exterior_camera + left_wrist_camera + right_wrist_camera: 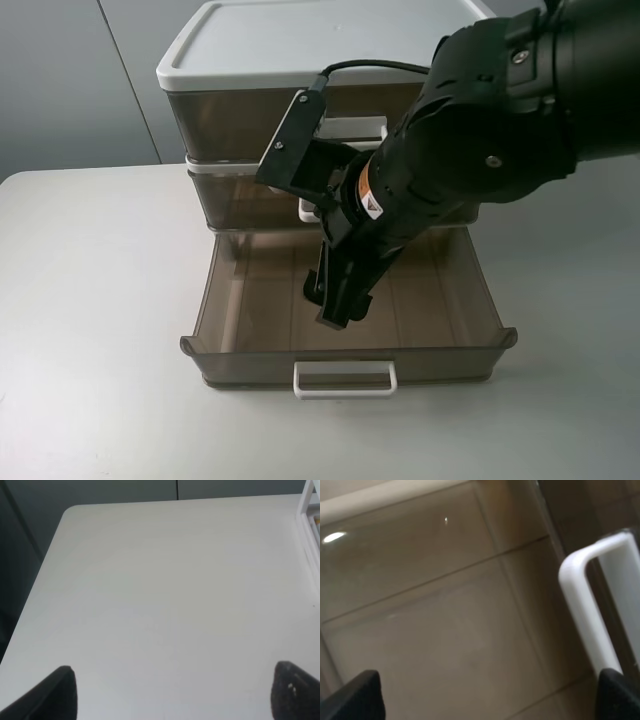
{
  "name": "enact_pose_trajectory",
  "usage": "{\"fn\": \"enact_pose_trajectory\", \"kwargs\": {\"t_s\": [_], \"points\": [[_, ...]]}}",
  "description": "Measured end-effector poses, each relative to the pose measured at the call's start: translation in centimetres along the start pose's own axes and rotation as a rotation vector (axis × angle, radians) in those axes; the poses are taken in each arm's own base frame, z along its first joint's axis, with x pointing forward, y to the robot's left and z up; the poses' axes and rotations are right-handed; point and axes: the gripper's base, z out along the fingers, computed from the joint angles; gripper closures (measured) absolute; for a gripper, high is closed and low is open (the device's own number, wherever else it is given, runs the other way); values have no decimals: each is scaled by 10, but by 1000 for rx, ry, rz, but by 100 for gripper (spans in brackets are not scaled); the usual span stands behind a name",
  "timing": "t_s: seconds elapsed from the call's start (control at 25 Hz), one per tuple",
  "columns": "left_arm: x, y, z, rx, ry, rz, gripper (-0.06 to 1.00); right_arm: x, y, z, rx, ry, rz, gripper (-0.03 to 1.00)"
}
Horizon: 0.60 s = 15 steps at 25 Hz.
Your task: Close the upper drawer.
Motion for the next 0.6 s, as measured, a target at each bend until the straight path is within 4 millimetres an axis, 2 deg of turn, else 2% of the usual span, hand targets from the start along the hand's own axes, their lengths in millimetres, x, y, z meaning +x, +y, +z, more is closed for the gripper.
{"fn": "enact_pose_trajectory", "kwargs": {"t_s": [0.12,0.6], "points": [[0,0,0,0,0,0,20,0,0,5,0,6,-3,33],[0,0,0,0,0,0,20,0,-5,7,24,-5,21,33]]}}
